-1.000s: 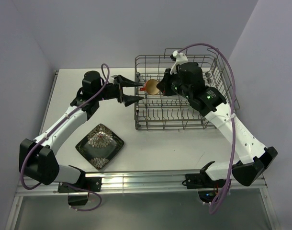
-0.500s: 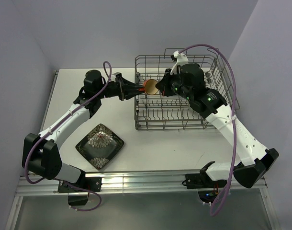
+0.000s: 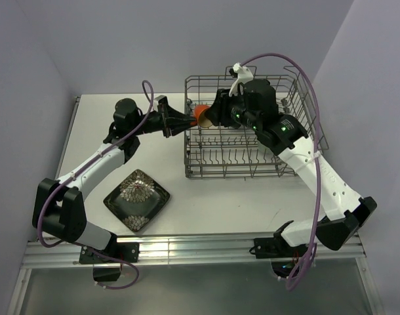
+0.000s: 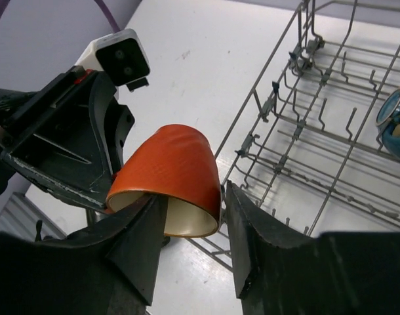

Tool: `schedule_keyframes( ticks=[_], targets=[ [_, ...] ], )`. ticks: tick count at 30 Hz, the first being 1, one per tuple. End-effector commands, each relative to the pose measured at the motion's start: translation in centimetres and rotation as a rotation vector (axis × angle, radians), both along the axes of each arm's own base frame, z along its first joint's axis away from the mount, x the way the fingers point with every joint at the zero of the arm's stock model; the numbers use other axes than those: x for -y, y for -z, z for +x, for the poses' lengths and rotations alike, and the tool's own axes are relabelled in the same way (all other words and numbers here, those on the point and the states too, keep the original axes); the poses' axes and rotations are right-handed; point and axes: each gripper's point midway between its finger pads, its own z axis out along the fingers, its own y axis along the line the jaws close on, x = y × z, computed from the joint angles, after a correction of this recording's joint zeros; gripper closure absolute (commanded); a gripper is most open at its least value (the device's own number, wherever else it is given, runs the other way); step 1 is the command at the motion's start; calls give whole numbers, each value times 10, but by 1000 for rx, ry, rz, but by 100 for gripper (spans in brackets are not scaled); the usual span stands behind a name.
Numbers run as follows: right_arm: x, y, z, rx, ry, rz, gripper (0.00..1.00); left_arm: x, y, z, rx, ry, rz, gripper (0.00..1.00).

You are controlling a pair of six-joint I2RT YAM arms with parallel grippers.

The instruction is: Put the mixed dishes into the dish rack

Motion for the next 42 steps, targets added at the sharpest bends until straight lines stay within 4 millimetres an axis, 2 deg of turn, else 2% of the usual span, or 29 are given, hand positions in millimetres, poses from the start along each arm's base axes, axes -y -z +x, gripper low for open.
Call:
schedule_keyframes(
  ticks=[1,2,3,8,9,11,12,14,15,16,17,18,19,20,22,23,24,25,26,28,31,33,35,39,42],
  targets=[
    [-7,-17,-6,14,-31,27,51,-8,-18,-16,32,37,-69,100],
    [-5,-17,-7,16,-29,19,45,-9,-18,-17,41,37,-65,100],
    [-4,-15,-8,14,-29,12,44,-10,-11,-16,48,35,-40,100],
    [7,-2,-17,-13,-14,-27,41,-19,-3,-4,113,0,62,100],
    [11,-1,-21,-14,-8,-26,41,-20,3,-1,182,-6,99,100],
    [18,-2,-29,-22,-1,-23,40,-23,11,7,170,-12,183,100],
    [20,-4,-31,-23,5,-21,40,-24,17,9,258,-5,232,100],
    [24,2,-34,-79,35,-33,35,-25,22,18,262,-9,327,100],
    [27,-13,-33,-70,57,-17,34,-26,9,23,411,-19,365,100],
    [30,-8,-38,-119,65,-37,33,-27,12,29,450,-26,407,100],
    [25,-23,-32,-124,76,-12,32,-30,23,32,437,-42,480,100],
    [26,-18,-38,-188,85,-22,31,-32,22,34,526,-45,517,100],
    [26,-20,-37,-204,87,-34,31,-33,25,34,543,-49,542,100],
    [21,-34,-31,-209,95,-7,30,-36,31,36,563,-64,571,100],
    [23,-34,-35,-271,120,-21,29,-37,39,33,580,-59,592,100],
    [21,-46,-29,-260,130,-5,29,-37,42,32,591,-58,612,100],
    [21,-48,-29,-267,133,-5,28,-37,47,29,635,-48,658,100],
    [22,-48,-30,-277,129,-15,24,-36,49,28,665,-41,685,100],
    [19,-53,-29,-269,111,-7,19,-36,51,27,731,-25,721,100],
    [8,-53,-35,-286,33,8,17,-29,52,19,799,2,768,100],
    [-1,-41,-39,-325,-30,9,15,-15,47,3,959,60,769,100],
    [-4,-21,-44,-372,-64,-18,15,-11,50,-8,1040,106,779,100],
    [-4,-7,-48,-390,-83,-42,15,-13,49,-17,1121,131,790,100],
    [-7,7,-63,-427,-162,-60,15,-21,53,-26,1168,154,822,100],
    [-1,17,-68,-434,-166,-92,15,-21,47,-37,1213,174,783,100]
  ],
)
